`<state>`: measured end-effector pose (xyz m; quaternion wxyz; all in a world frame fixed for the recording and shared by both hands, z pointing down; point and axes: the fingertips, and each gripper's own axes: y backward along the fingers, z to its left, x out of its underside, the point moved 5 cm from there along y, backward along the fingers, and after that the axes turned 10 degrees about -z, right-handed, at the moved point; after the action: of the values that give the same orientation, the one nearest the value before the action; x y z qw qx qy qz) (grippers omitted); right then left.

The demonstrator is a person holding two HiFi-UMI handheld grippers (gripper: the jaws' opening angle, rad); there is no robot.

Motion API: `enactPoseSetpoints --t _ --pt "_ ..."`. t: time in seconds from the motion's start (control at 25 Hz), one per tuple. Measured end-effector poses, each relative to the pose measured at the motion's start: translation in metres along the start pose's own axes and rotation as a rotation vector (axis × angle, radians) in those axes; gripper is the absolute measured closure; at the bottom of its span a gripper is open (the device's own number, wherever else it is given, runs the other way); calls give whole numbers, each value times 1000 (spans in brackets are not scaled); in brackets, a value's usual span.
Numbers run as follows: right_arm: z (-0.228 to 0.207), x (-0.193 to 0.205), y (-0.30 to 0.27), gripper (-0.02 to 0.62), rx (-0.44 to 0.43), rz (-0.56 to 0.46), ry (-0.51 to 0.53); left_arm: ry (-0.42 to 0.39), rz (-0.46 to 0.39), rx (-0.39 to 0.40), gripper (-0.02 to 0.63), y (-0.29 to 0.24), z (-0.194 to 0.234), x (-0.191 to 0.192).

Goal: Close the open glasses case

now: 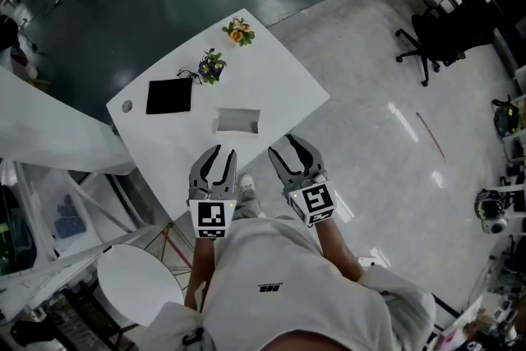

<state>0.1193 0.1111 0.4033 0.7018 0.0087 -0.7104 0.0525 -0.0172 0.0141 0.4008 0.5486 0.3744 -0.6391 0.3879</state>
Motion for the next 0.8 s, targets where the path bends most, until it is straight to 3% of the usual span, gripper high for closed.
enactPoseSetpoints --t 0.8 --pt "-38 4 -96 394 27 48 -2 14 22 49 477 -88 63 13"
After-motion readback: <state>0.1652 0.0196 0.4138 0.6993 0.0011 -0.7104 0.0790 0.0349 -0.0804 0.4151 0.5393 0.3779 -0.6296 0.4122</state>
